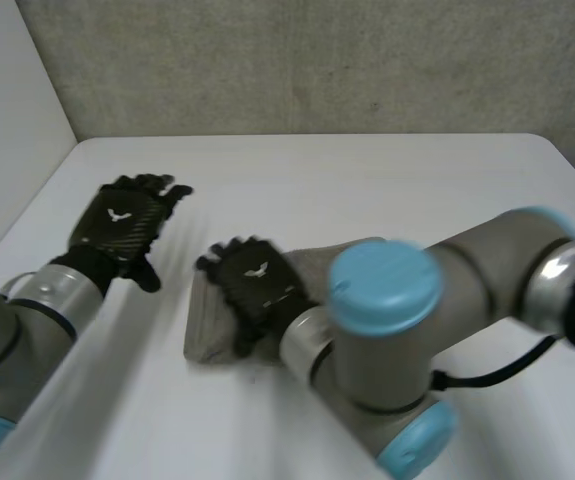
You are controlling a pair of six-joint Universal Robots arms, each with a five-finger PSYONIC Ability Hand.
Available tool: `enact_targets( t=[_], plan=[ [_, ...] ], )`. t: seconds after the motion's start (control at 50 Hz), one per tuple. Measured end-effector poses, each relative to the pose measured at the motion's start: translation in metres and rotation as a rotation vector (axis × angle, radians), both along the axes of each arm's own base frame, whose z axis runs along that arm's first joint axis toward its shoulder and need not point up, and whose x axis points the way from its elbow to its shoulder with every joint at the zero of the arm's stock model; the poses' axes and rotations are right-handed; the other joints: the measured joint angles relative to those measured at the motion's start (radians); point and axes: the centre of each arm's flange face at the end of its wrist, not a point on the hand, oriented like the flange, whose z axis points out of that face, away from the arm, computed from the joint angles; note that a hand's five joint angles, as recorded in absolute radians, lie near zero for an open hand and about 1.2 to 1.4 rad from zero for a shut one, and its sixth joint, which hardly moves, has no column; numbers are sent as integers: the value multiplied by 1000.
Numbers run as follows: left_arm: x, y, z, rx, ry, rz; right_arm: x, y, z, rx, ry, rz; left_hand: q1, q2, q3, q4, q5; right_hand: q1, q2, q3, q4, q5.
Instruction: Fold the towel.
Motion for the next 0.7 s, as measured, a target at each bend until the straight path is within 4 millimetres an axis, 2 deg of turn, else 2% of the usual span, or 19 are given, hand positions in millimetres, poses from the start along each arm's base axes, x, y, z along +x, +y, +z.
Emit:
enact_targets(
  t=[0.06, 0.08, 0.14, 0.18, 0.2, 0.22, 0.32, 0.36, 0.38, 0.42, 0.48, 0.56, 0.66, 0.68, 0.7],
  plan=[
    [-12, 7, -4, 9, -5, -42, -22, -13, 7, 14, 18, -60, 1, 3, 3, 2, 0, 0, 0, 0, 0, 0],
    [-19, 11, -8, 17, -10, -67, -39, -22, 9, 28, 34, -106, 3, 6, 3, 3, 0, 0, 0, 0, 0, 0],
    [-31, 18, -18, 40, -24, -105, -66, -32, 7, 48, 58, -172, 11, 23, 19, 20, 0, 0, 0, 0, 0, -1],
    [-36, 21, -25, 57, -34, -119, -83, -37, 4, 54, 76, -216, 25, 32, 29, 30, 1, 1, 2, 6, 2, 0],
    [-41, 24, -35, 76, -47, -128, -102, -42, -1, 53, 99, -259, 32, 40, 36, 38, 3, 5, 6, 14, 5, 4],
    [-41, 24, -35, 76, -47, -128, -102, -42, -1, 53, 99, -259, 32, 40, 36, 38, 3, 5, 6, 14, 5, 4],
    [-48, 28, -64, 134, -100, -99, -141, -48, -24, -4, 202, -332, 44, 51, 47, 49, 3, 153, 182, 214, 191, 180],
    [-49, 30, -72, 147, -122, -87, -147, -48, -30, -27, 232, -338, 43, 50, 47, 48, 3, 215, 246, 278, 254, 238],
    [-50, 31, -74, 149, -129, -85, -151, -48, -34, -48, 254, -341, 43, 49, 45, 47, 3, 318, 376, 400, 376, 354],
    [-51, 33, -78, 151, -146, -83, -154, -47, -39, -75, 278, -341, 41, 49, 45, 46, 3, 413, 486, 508, 484, 456],
    [-54, 38, -82, 149, -168, -89, -156, -48, -44, -107, 302, -341, 41, 48, 45, 44, 3, 614, 735, 754, 732, 699],
    [-57, 43, -81, 142, -177, -102, -154, -51, -49, -127, 314, -339, 41, 45, 43, 44, 2, 771, 937, 957, 940, 906],
    [-59, 45, -77, 130, -173, -110, -152, -55, -50, -130, 312, -340, 41, 45, 43, 44, 2, 771, 945, 973, 958, 915],
    [-59, 45, -75, 124, -170, -110, -151, -56, -50, -128, 309, -340, 41, 45, 43, 44, 1, 662, 792, 833, 813, 800],
    [-59, 45, -73, 120, -167, -109, -150, -56, -50, -125, 306, -341, 39, 45, 41, 43, 1, 662, 792, 833, 813, 800]
  ],
)
